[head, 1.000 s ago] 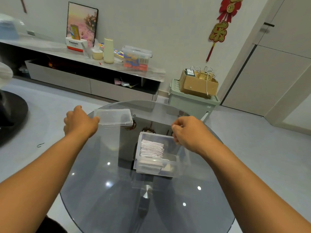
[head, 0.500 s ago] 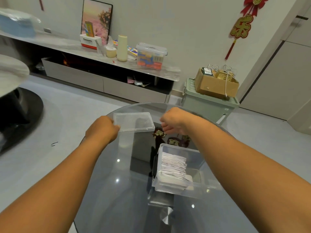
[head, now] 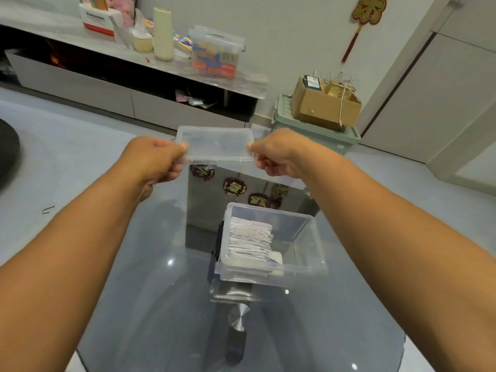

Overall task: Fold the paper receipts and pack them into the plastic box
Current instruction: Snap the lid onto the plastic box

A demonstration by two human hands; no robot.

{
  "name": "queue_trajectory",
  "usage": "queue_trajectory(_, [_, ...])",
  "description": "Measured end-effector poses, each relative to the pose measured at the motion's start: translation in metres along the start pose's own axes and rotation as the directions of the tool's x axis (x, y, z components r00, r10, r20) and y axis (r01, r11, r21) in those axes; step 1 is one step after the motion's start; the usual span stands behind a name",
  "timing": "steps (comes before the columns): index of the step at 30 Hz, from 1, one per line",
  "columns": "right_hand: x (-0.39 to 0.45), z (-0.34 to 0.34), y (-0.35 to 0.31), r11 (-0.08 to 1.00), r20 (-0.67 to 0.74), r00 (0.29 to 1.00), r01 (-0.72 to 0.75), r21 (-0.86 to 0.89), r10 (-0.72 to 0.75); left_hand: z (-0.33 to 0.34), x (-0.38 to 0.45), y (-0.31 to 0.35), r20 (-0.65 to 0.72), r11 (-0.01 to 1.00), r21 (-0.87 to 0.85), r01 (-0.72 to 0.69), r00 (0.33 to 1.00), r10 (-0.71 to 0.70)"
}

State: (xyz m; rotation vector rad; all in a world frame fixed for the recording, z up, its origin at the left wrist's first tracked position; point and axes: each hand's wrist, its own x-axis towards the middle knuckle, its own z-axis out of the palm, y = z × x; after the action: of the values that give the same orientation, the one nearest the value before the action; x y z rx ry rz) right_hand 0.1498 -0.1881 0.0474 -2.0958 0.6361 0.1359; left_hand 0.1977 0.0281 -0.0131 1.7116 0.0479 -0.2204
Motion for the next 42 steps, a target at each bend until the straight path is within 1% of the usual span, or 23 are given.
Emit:
queue_trajectory(2, [-0.022, -0.015, 0.005, 0.999, 0.007, 0.999, 0.051, 0.010, -0.051, 0.001, -0.011, 0.013, 0.030, 0.997, -0.081, -0.011, 0.999, 0.014])
queue_trajectory(4, [-0.049, -0.030, 0.013, 0.995, 0.016, 0.995, 0.098, -0.012, -0.097, 0.006, -0.027, 0.018, 0.082, 0.986, -0.164, 0.038, 0.996, -0.025])
queue_trajectory(5, [-0.062, -0.037, 0.017, 0.988, 0.000, 0.991, 0.134, -0.080, -0.134, 0.008, -0.033, 0.015, 0.096, 0.974, -0.215, 0.068, 0.994, -0.049])
queue_trajectory(6, [-0.075, -0.044, 0.021, 0.967, -0.024, 0.983, 0.175, -0.185, -0.183, 0.012, -0.041, 0.013, 0.087, 0.962, -0.258, 0.092, 0.994, -0.072])
queue_trajectory(7, [-0.089, -0.051, 0.023, 0.933, -0.039, 0.971, 0.216, -0.288, -0.237, 0.017, -0.048, 0.008, 0.062, 0.955, -0.278, 0.104, 0.994, -0.090])
queue_trajectory(8, [-0.105, -0.058, 0.025, 0.888, -0.024, 0.958, 0.254, -0.382, -0.284, 0.022, -0.057, 0.004, 0.028, 0.952, -0.289, 0.104, 0.995, -0.100])
queue_trajectory(9, [-0.118, -0.061, 0.025, 0.834, 0.034, 0.950, 0.289, -0.470, -0.309, 0.029, -0.063, -0.002, -0.010, 0.948, -0.304, 0.094, 0.995, -0.102])
queue_trajectory(10, [-0.131, -0.060, 0.025, 0.770, 0.117, 0.947, 0.313, -0.555, -0.301, 0.036, -0.071, -0.006, -0.043, 0.943, -0.324, 0.080, 0.994, -0.099])
queue_trajectory(12, [-0.147, -0.048, 0.031, 0.630, 0.253, 0.942, 0.336, -0.700, -0.221, 0.051, -0.088, -0.011, -0.081, 0.932, -0.361, 0.039, 0.994, -0.073])
queue_trajectory(13, [-0.148, -0.039, 0.033, 0.576, 0.289, 0.941, 0.338, -0.744, -0.178, 0.059, -0.093, -0.014, -0.101, 0.933, -0.360, 0.018, 0.993, -0.058])
queue_trajectory(14, [-0.146, -0.032, 0.036, 0.547, 0.307, 0.941, 0.335, -0.767, -0.144, 0.066, -0.098, -0.014, -0.118, 0.937, -0.350, 0.001, 0.992, -0.045])
queue_trajectory(15, [-0.143, -0.026, 0.039, 0.540, 0.320, 0.940, 0.332, -0.774, -0.120, 0.073, -0.102, -0.014, -0.132, 0.944, -0.330, -0.022, 0.991, -0.023])
queue_trajectory(18, [-0.130, -0.022, 0.041, 0.556, 0.337, 0.939, 0.314, -0.770, -0.064, 0.090, -0.114, -0.013, -0.188, 0.969, -0.228, -0.099, 0.981, 0.056])
queue_trajectory(22, [-0.118, -0.016, 0.043, 0.589, 0.319, 0.946, 0.294, -0.753, -0.064, 0.096, -0.120, -0.013, -0.230, 0.976, -0.134, -0.173, 0.963, 0.139])
queue_trajectory(23, [-0.117, -0.014, 0.045, 0.582, 0.329, 0.943, 0.295, -0.758, -0.050, 0.097, -0.121, -0.014, -0.238, 0.977, -0.095, -0.189, 0.958, 0.162])
queue_trajectory(26, [-0.116, -0.005, 0.052, 0.526, 0.345, 0.939, 0.291, -0.799, 0.005, 0.099, -0.121, -0.018, -0.236, 0.975, -0.025, -0.223, 0.949, 0.211])
queue_trajectory(28, [-0.114, 0.001, 0.058, 0.468, 0.341, 0.940, 0.312, -0.827, -0.025, 0.101, -0.121, -0.020, -0.217, 0.972, -0.007, -0.236, 0.949, 0.229])
queue_trajectory(30, [-0.114, 0.005, 0.062, 0.483, 0.350, 0.933, 0.344, -0.805, -0.082, 0.101, -0.122, -0.020, -0.210, 0.971, 0.008, -0.239, 0.949, 0.236])
queue_trajectory(33, [-0.116, 0.007, 0.067, 0.512, 0.351, 0.922, 0.383, -0.769, -0.162, 0.100, -0.124, -0.019, -0.209, 0.972, -0.024, -0.234, 0.952, 0.224])
queue_trajectory(36, [-0.117, 0.009, 0.072, 0.571, 0.341, 0.915, 0.401, -0.716, -0.216, 0.099, -0.126, -0.017, -0.206, 0.971, -0.047, -0.235, 0.953, 0.221])
queue_trajectory(37, [-0.117, 0.009, 0.073, 0.606, 0.341, 0.915, 0.400, -0.687, -0.218, 0.099, -0.128, -0.017, -0.205, 0.970, -0.050, -0.237, 0.953, 0.222])
queue_trajectory(39, [-0.119, 0.006, 0.072, 0.684, 0.362, 0.915, 0.379, -0.623, -0.177, 0.099, -0.128, -0.016, -0.208, 0.971, -0.050, -0.236, 0.953, 0.221])
queue_trajectory(42, [-0.123, -0.002, 0.071, 0.798, 0.376, 0.922, 0.298, -0.524, -0.097, 0.098, -0.129, -0.014, -0.209, 0.973, -0.077, -0.216, 0.958, 0.196])
